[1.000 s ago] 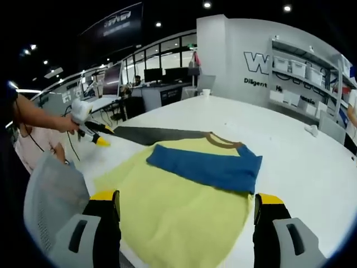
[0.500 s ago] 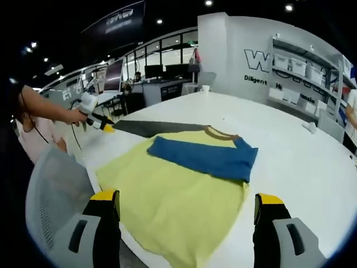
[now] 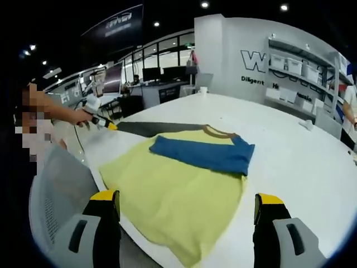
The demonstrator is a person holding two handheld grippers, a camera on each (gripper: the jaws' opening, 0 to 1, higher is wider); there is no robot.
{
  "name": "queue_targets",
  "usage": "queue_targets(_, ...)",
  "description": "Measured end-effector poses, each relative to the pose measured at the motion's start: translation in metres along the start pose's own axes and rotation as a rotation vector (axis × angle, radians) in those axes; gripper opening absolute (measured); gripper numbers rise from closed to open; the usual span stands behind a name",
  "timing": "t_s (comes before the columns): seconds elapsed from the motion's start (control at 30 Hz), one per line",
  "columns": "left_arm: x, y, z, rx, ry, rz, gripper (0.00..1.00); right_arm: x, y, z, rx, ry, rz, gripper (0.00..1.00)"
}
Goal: Fold the garment on the visible template until the final outline fits inside the template.
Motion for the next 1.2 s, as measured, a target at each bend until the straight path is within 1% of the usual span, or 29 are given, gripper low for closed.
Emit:
queue_targets(0.07, -0.001, 0.0, -0.004, 0.028, -0.017, -0.001, 0.46, 0.001, 0.004, -0.001, -0.001, 0.001, -0.005, 0.99)
queue_targets(0.17, -0.004, 0.003, -0.01, 0.075, -0.034, -0.023, 0.4, 0.005, 0.008, -0.002, -0.012, 0.002, -0.01, 0.99)
queue_targets(0.27, -0.005, 0.005, -0.016, 0.081, -0.065, -0.04, 0.39, 0.01, 0.01, 0.0, -0.019, 0.011, -0.008, 0.99)
queue_targets(0.33, -0.008, 0.01, -0.018, 0.105, -0.067, -0.069, 0.35, 0.015, 0.011, 0.002, -0.033, 0.015, 0.0, 0.99)
queue_targets(0.37, -0.008, 0.014, -0.018, 0.114, -0.071, -0.1, 0.33, 0.017, 0.011, 0.003, -0.036, 0.019, 0.002, 0.99)
queue_targets(0.43, -0.009, 0.015, -0.017, 0.1, -0.072, -0.105, 0.31, 0.021, 0.012, 0.004, -0.043, 0.024, 0.009, 0.99)
queue_targets(0.47, -0.009, 0.015, -0.018, 0.073, -0.082, -0.1, 0.3, 0.023, 0.011, 0.006, -0.059, 0.029, 0.022, 0.99)
queue_targets(0.53, -0.009, 0.013, -0.019, 0.125, -0.085, -0.107, 0.28, 0.027, 0.01, 0.009, -0.069, 0.036, 0.032, 0.99)
queue_targets(0.57, -0.012, 0.011, -0.021, 0.116, -0.086, -0.112, 0.28, 0.028, 0.01, 0.01, -0.072, 0.038, 0.035, 0.99)
queue_targets(0.63, -0.011, 0.01, -0.018, 0.07, -0.085, -0.134, 0.26, 0.03, 0.01, 0.013, -0.076, 0.042, 0.036, 0.99)
queue_targets(0.77, -0.005, 0.007, -0.01, 0.086, -0.103, -0.148, 0.2, 0.032, 0.013, 0.016, -0.069, 0.044, 0.03, 0.99)
queue_targets(0.83, -0.003, 0.006, -0.006, 0.07, -0.097, -0.154, 0.17, 0.034, 0.013, 0.017, -0.048, 0.049, 0.049, 0.99)
queue_targets(0.9, -0.001, 0.004, 0.0, 0.06, -0.083, -0.163, 0.11, 0.034, 0.016, 0.016, -0.051, 0.05, 0.044, 0.99)
queue_targets(0.93, -0.001, 0.003, 0.0, 0.026, -0.074, -0.168, 0.08, 0.034, 0.018, 0.016, -0.058, 0.045, 0.041, 0.99)
queue_targets(0.97, 0.0, 0.003, 0.0, 0.019, -0.083, -0.179, 0.04, 0.034, 0.02, 0.015, -0.06, 0.043, 0.041, 0.99)
queue_targets(1.0, 0.0, 0.002, 0.001, 0.0, -0.08, -0.184, 0.04, 0.033, 0.024, 0.015, -0.063, 0.043, 0.034, 0.99)
queue_targets(1.07, -0.001, 0.001, 0.0, 0.007, -0.073, -0.199, 0.03, 0.033, 0.029, 0.014, -0.067, 0.042, 0.027, 0.99)
queue_targets(1.13, -0.001, 0.001, -0.001, -0.012, -0.061, -0.217, 0.03, 0.034, 0.032, 0.013, -0.078, 0.039, 0.028, 0.99)
queue_targets(1.17, -0.001, 0.0, -0.001, -0.027, -0.057, -0.217, 0.03, 0.034, 0.033, 0.013, -0.082, 0.04, 0.029, 0.99)
queue_targets(1.2, 0.001, -0.005, -0.003, -0.047, -0.065, -0.194, 0.03, 0.035, 0.034, 0.013, -0.085, 0.041, 0.032, 0.99)
Point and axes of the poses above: the point that each gripper's makers call its tool centre point, and the gripper's own axes: x roughly backward along the fingers, z roughly to its right, y roughly out of its underside, the point moved 4 cm from there along x, roughly backward along the fingers, and after that the axes turned 13 degrees about -x, right-handed, at the moved point
